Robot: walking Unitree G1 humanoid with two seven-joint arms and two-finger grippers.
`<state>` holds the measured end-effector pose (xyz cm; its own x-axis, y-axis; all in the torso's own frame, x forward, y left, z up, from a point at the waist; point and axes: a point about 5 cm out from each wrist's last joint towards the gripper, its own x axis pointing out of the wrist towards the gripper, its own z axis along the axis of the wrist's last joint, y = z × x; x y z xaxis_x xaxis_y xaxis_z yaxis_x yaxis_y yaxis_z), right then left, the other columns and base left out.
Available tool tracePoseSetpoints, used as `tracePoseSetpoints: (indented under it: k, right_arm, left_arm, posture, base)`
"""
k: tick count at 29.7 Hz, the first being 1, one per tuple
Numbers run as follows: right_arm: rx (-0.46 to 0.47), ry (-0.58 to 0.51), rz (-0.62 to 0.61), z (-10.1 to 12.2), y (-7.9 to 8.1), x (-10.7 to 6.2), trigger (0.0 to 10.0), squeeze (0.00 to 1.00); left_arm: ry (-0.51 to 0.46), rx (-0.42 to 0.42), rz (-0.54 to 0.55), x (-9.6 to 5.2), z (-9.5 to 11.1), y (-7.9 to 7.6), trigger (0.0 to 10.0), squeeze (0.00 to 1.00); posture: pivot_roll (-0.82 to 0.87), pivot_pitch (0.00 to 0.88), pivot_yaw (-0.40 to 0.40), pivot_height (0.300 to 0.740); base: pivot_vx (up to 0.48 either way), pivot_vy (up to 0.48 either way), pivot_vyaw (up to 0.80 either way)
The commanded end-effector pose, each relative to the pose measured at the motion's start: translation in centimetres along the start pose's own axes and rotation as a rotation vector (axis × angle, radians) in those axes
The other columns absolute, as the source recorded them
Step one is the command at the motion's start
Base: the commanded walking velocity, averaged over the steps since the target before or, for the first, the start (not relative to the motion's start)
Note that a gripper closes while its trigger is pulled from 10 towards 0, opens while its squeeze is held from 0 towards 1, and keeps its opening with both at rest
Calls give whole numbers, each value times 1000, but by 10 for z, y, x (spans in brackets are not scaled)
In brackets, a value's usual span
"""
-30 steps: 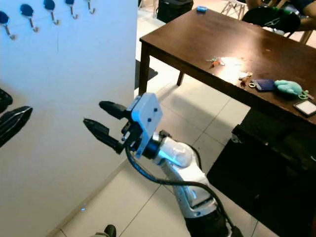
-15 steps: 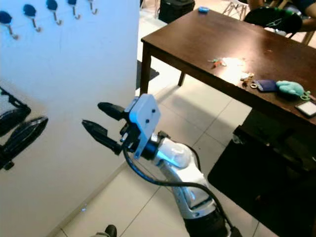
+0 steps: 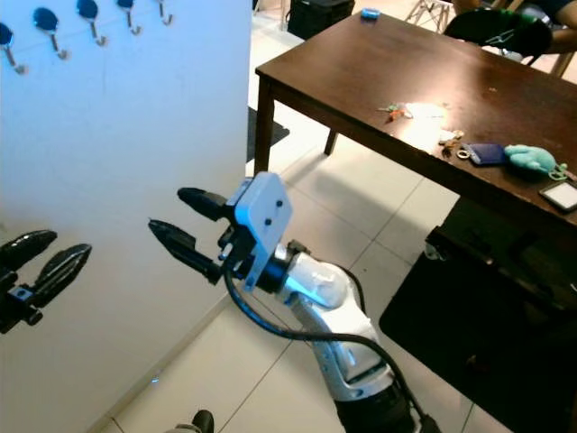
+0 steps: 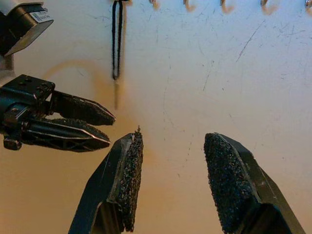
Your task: Hang keys on a hook
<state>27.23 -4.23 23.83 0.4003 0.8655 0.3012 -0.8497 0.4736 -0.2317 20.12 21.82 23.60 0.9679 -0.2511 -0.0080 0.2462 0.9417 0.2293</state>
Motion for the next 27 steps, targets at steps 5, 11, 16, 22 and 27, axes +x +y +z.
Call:
tracePoseSetpoints:
  k: [5,11,16,22,27]
  right_arm:
    - [7,33,-72,-13,-2,-4,10000,0]
    - [3,118,-353,-38,-28,-19,10000,0]
    - [8,148,-472,-47,-36,-27,10000,0]
    - [-3,154,-490,-51,-36,-30,10000,0]
    - [-28,145,-513,-51,-42,-30,10000,0]
  left_arm:
    - [-48,-1,32,19,-10,-20,10000,0]
    - [-45,-75,-45,33,-21,-56,10000,0]
    - [-48,-90,-2,45,-25,-64,10000,0]
    - [-93,-142,62,60,-18,-59,10000,0]
    - [-117,-153,73,62,-15,-56,10000,0]
  posture:
    - [26,105,42,740]
    - [22,99,41,740]
    - [20,98,41,740]
    - [6,84,39,740]
    - [5,72,41,740]
  base:
    - [0,0,0]
    - [0,0,0]
    - [0,0,0]
    - [0,0,0]
    - [0,0,0]
